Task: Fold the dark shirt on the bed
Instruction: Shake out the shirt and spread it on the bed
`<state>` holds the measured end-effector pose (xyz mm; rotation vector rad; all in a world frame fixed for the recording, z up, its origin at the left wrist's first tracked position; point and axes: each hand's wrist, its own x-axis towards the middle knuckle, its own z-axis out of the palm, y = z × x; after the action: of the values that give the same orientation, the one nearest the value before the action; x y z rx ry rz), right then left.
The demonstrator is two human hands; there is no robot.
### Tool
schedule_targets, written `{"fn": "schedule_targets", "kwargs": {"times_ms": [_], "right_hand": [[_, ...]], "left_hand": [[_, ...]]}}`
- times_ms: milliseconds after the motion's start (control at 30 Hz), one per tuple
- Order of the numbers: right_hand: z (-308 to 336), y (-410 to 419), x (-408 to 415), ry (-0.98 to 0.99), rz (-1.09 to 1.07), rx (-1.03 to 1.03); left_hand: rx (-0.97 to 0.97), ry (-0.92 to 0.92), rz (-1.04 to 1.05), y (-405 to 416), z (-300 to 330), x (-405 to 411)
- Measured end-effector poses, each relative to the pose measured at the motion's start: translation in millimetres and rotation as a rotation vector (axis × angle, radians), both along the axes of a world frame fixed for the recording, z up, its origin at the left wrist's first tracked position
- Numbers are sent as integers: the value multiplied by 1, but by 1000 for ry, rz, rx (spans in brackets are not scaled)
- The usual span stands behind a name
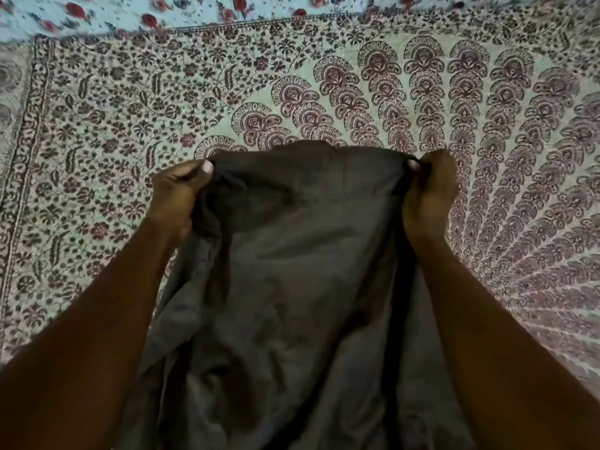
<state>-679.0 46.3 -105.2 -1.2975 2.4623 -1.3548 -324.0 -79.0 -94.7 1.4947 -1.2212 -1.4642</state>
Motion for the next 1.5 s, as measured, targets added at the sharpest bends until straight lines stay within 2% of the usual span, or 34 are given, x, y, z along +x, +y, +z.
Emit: {"fn": "schedule_targets", "kwargs": {"times_ms": [67,133,233,267,333,400,500,600,733,767,867,933,1000,1067,1167,1233,1267,1333,1433,1500], "right_hand": [[-3,-19,-7,-52,-42,57],[4,-41,-17,-81,-73,27],[13,-77,-38,-29,-92,36],[10,-87,-45,-10,-63,95],[-4,-94,-59,-11,0,341],[-17,-89,-64,-30,-49,579],[-18,-60,-43,-38,-238,709],[-27,-19,-32,-77,-266,778],[-38,-8,-56,-152,-177,514],[-35,-13,-63,-150,-176,481],[-26,-22,-73,-115,-189,526],[-16,-11,-57,14,-201,614],[-4,19,-29,147,-226,677],[4,69,9,140,-212,735],[5,143,54,65,-186,875],[-4,171,58,-68,-176,927],[-5,179,51,-184,-159,892],[-2,179,24,-304,-126,773],[16,184,-19,-142,-201,727],[24,185,-35,-97,-284,726]], "left_hand": [[-127,-220,-106,-8,-8,-15],[-223,-370,-162,-24,-12,-29],[-414,-454,-40,-56,-15,-56],[-469,-551,-8,-64,-15,-66],[-398,-883,-51,-72,-22,-80],[-206,-1084,-115,-70,-32,-87],[-21,-1061,-17,-65,-31,-89],[86,-935,30,-70,-26,-79],[25,-853,-19,-75,-29,-57],[-20,-896,-12,-75,-33,-56],[-187,-1219,-82,-52,-27,-73],[-293,-1268,-137,-11,-16,-88],[-346,-1233,-149,44,-6,-98],[-377,-1125,-226,107,-1,-97],[-335,-872,-480,188,-8,-81],[-245,-799,-513,221,-14,-72],[-211,-773,-498,232,-14,-69],[-161,-755,-479,239,-18,-64],[-108,-761,-521,248,-17,-67],[-78,-874,-562,253,-10,-79]]}}
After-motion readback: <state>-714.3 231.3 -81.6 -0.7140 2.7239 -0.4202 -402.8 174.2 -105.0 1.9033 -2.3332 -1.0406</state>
